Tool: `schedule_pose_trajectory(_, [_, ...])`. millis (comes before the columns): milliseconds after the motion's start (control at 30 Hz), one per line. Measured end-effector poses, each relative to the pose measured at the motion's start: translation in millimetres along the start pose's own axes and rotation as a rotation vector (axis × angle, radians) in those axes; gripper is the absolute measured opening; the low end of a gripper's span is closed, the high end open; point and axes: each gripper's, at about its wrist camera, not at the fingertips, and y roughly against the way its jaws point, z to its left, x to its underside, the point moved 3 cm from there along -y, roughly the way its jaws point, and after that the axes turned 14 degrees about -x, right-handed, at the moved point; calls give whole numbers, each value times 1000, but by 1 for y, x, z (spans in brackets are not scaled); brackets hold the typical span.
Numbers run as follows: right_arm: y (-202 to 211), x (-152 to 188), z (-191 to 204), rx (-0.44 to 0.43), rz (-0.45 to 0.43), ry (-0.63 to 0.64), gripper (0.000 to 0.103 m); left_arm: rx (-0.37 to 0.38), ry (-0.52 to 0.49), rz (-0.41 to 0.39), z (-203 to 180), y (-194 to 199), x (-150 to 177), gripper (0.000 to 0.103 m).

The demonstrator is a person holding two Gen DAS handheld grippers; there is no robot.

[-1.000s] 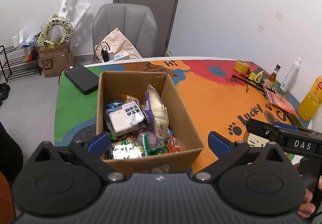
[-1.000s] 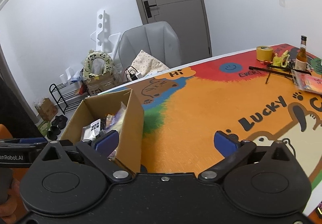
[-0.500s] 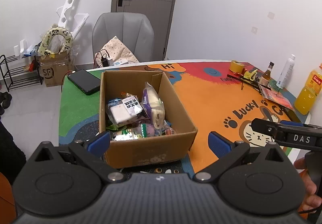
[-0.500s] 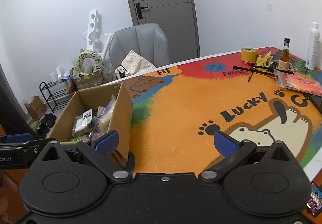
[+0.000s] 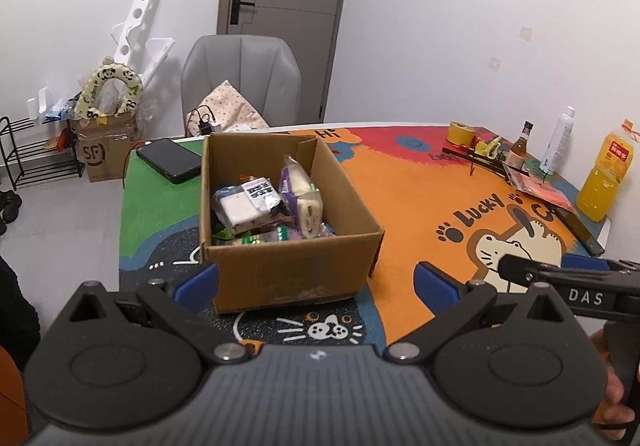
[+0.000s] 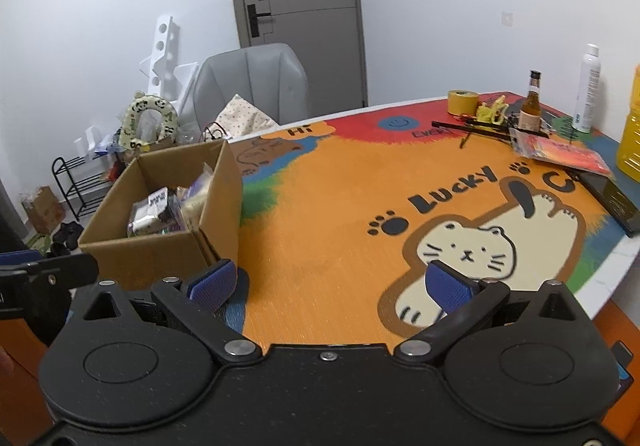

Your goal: Organize snacks

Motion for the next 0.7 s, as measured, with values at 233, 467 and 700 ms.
schedule_pose_trajectory(233, [15, 8, 20, 13, -25, 63, 103, -23, 17, -22, 11, 9, 19, 103])
schedule_pose_trajectory(467, [27, 11, 35, 20, -42, 52, 103, -55, 12, -61, 29, 25, 28, 103])
schedule_pose_trajectory(700, [31, 17, 45, 48, -67, 71, 103, -45, -10, -85, 29, 34, 29, 103])
